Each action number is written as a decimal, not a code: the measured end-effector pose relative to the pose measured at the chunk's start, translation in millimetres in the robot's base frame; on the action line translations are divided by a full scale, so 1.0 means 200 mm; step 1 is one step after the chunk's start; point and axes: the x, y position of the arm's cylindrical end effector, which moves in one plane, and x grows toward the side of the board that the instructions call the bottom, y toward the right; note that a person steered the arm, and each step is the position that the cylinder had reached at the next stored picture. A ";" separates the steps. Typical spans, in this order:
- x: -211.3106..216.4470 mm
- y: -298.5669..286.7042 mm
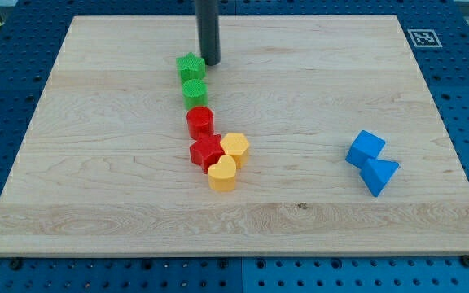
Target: Slide the yellow heart towards the blue cube
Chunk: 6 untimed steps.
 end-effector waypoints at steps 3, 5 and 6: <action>0.02 0.50; 0.43 0.55; 0.58 0.39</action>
